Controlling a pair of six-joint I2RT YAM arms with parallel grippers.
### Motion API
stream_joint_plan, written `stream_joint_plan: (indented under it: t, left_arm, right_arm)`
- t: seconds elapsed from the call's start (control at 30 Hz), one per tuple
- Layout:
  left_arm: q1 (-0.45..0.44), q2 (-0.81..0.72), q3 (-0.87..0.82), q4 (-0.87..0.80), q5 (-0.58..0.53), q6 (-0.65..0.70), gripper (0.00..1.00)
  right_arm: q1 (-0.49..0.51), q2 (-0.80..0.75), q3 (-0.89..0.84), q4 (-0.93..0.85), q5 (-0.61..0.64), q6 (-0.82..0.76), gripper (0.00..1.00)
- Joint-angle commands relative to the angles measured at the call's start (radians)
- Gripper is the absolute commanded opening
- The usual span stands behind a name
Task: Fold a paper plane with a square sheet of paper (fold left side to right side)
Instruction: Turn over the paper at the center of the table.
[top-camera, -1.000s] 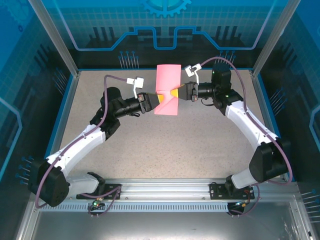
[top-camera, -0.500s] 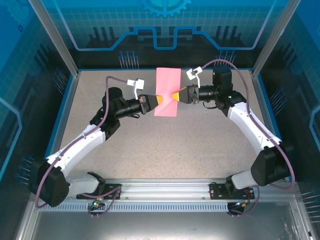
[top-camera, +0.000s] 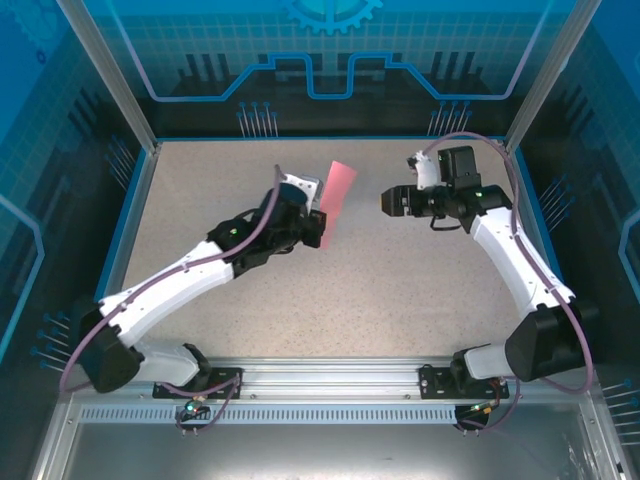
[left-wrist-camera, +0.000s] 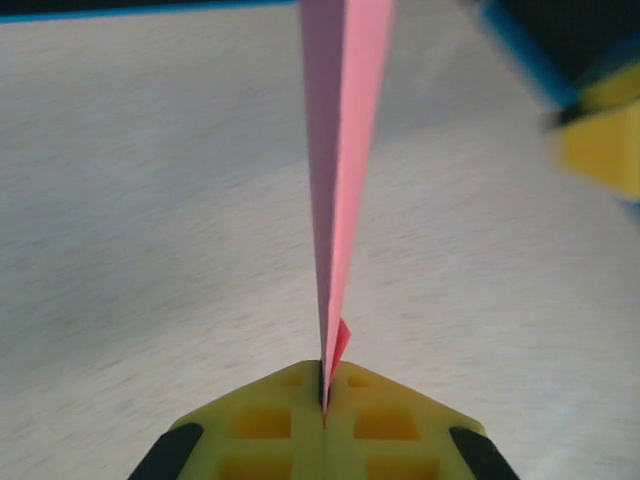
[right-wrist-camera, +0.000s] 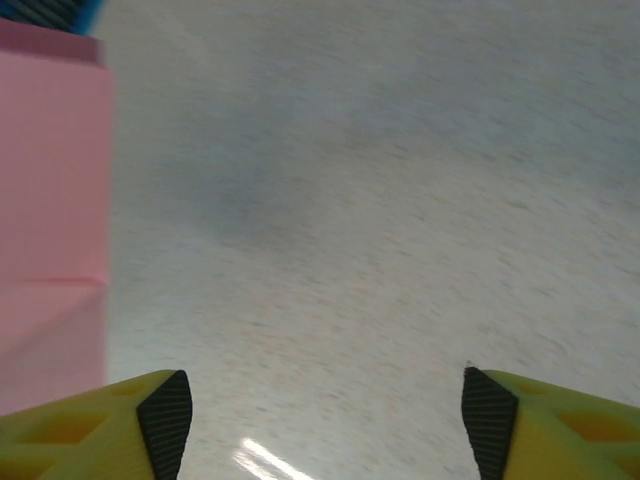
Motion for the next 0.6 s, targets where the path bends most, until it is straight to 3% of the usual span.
stream_joint_plan:
  t: [0.0,0.1,0.23,0.47,0.57]
  left_arm:
    - [-0.056,0.153,0.119,-0.345,-0.396,-0.022,0.0]
    - [-0.092,0.309,0.242,-0.521,-0.484,-0.107,0.0]
    - [-0.113,0.511,0.394,-0.689,-0.498,-0.192,0.0]
    - [-0.113,0.763,0.588,-0.796,-0.368,-0.216,0.0]
    - [-0.11,0.834,0.64,-0.794,-0.258,-0.178,0.0]
  right_arm:
    - [-0.048,-0.046,-0.062,-0.052,0.151,0.009,0.83]
    - [-0.073,-0.063,-0.107,-0.043,0.173,0.017,0.89]
    - [-0.109,-0.08,-0.152,-0.034,0.178,0.014,0.99]
    - [-0.152,-0.082,-0.193,-0.018,0.125,0.017,0.99]
    - [-0.153,-0.082,-0.203,-0.011,0.11,0.023,0.99]
